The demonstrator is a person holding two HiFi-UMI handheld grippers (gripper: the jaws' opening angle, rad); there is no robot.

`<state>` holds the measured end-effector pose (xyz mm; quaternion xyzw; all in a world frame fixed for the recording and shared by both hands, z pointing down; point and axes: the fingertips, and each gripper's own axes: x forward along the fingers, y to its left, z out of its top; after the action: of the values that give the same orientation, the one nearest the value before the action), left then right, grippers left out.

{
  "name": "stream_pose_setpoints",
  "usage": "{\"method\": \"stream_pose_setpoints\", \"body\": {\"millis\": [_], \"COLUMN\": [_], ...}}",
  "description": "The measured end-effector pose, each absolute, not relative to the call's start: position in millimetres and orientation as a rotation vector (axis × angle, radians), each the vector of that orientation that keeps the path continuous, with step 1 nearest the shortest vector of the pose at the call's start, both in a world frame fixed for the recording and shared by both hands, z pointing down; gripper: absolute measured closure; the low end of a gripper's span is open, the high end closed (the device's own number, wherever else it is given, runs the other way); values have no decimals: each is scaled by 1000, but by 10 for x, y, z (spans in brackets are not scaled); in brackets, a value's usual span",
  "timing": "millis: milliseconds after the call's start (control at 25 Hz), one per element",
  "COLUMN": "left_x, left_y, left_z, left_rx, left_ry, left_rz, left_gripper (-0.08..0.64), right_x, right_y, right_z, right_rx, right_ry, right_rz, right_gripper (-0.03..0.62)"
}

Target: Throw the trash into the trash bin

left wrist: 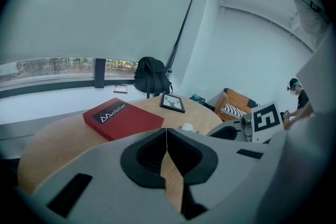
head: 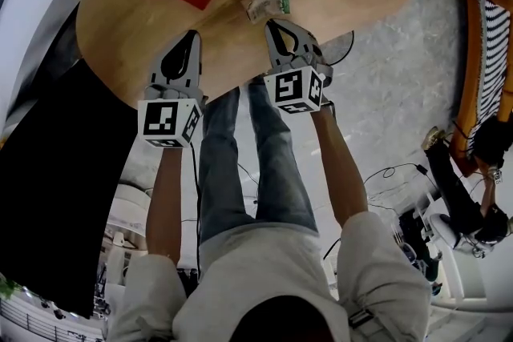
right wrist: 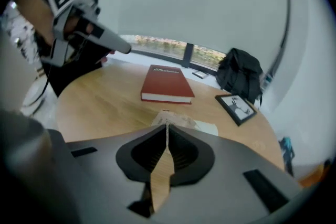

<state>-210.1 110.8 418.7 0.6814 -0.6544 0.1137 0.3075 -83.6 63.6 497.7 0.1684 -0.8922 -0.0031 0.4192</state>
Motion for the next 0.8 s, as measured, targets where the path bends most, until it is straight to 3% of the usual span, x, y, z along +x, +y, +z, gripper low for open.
{"method": "stream_pose_setpoints", "body": {"millis": [360,640,680,760,800], "left_x": [-2171,-2193,-2200,-2212,-2212], "left_y": [1214,1274,1282,1295,1303], "left_z": [4202,4196,4194,4196,4199], "left_rx": [1778,1768,1767,1764,1763], "left_ry": [-1745,-1759,-1762,-1763,-1763], "left_rz": [289,279,278,275,273], "left_gripper": [538,538,540,538,538], "right_x": [-975,-945,-953,-977,-989], "right_y": [807,905,909,893,873], "right_z": [5157,5258,5274,5332,5360], "right_rx": [-169,-268,-260,-247,-238], "right_ry": [-1974,-1936,-1939,-1929,-1920], "right_rz": [-897,-942,-926,-909,-909], "right_gripper": [555,551,518,279,278]}}
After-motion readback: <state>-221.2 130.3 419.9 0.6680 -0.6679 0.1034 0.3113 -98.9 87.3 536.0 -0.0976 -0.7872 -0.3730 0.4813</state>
